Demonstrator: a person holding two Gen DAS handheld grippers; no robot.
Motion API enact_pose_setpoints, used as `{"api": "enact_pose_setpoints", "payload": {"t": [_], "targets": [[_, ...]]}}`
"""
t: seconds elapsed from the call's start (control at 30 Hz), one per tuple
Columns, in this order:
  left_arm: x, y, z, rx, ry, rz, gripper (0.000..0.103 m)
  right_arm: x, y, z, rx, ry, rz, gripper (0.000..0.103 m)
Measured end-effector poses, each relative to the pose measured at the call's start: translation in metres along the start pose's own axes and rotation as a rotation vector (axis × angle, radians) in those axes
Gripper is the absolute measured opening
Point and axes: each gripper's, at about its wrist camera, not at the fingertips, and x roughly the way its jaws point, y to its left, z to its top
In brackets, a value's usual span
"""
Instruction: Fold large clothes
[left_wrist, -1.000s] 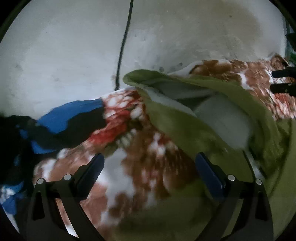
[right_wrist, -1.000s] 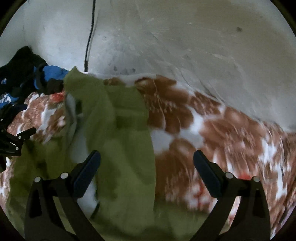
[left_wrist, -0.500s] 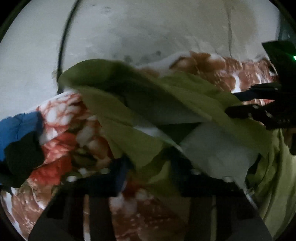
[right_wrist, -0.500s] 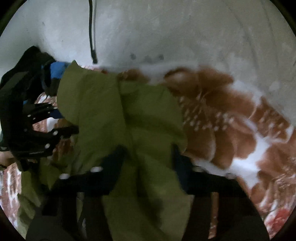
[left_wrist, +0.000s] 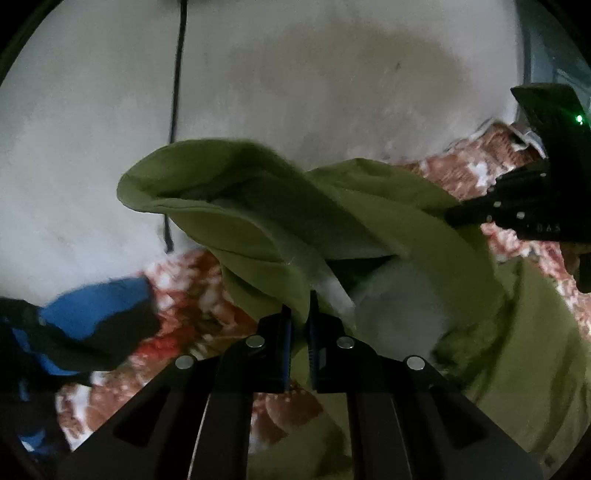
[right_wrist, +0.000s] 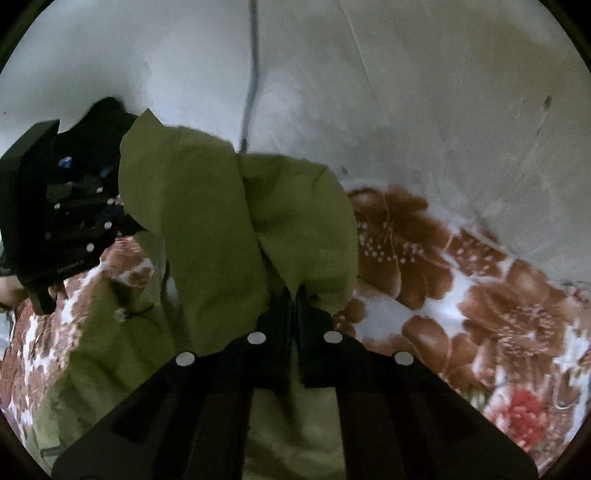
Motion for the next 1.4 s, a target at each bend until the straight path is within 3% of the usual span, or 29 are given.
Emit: {"api": "enact_pose_setpoints", "payload": {"t": [0.13, 0.37, 0.57, 0.7, 0.8, 0.87, 0.9, 0.97, 1.03, 1.07, 1.1, 1.23, 1.3, 1.4], "targets": [[-0.063, -0.023, -0.013, -0.080, -0.052, 0.005, 0.006, -0.051, 0.016, -0.022, 0.083, -0.027, 0.066, 0.003], [-0.153, -0.112, -0.081, 0.058, -0.102, 0.121, 0.007, -0.110, 0.055, -0.090, 0.145, -0.035, 0.094, 0.003], [-0.183, -0.145, -0.170, -0.108, -0.055, 0.075, 0.007, -0.135, 0.089, -0.172, 0.187, 0.012, 0.138, 0.003], [-0.190, -0.172, -0.227, -0.150, -0.007, 0.080, 0.009, -0.141, 0.107, -0.225, 0.176, 0.080, 0.137, 0.003], [-0.188, -0.195, -0.271, -0.148, 0.046, 0.104, 0.019, -0.140, 0.118, -0.264, 0.168, 0.124, 0.116, 0.003], [-0.188, -0.206, -0.294, -0.159, 0.071, 0.106, 0.047, -0.139, 0.121, -0.284, 0.180, 0.143, 0.097, 0.004], [-0.191, -0.211, -0.301, -0.165, 0.077, 0.110, 0.053, -0.139, 0.122, -0.295, 0.188, 0.151, 0.090, 0.009], [-0.196, -0.216, -0.326, -0.195, 0.103, 0.136, 0.055, -0.141, 0.125, -0.316, 0.210, 0.172, 0.077, 0.009], [-0.207, -0.220, -0.351, -0.229, 0.126, 0.147, 0.061, -0.145, 0.130, -0.332, 0.204, 0.188, 0.056, 0.029], [-0.213, -0.221, -0.360, -0.246, 0.137, 0.153, 0.066, -0.150, 0.135, -0.345, 0.186, 0.200, 0.034, 0.048], [-0.220, -0.221, -0.372, -0.266, 0.148, 0.158, 0.067, -0.154, 0.138, -0.353, 0.176, 0.202, 0.029, 0.054], [-0.256, -0.217, -0.400, -0.344, 0.184, 0.166, 0.076, -0.172, 0.140, -0.375, 0.156, 0.235, -0.026, 0.070], [-0.269, -0.214, -0.393, -0.370, 0.162, 0.157, 0.081, -0.186, 0.134, -0.368, 0.190, 0.204, -0.033, 0.084], [-0.282, -0.206, -0.357, -0.391, 0.080, 0.151, 0.098, -0.207, 0.132, -0.332, 0.197, 0.132, -0.062, 0.091]]}}
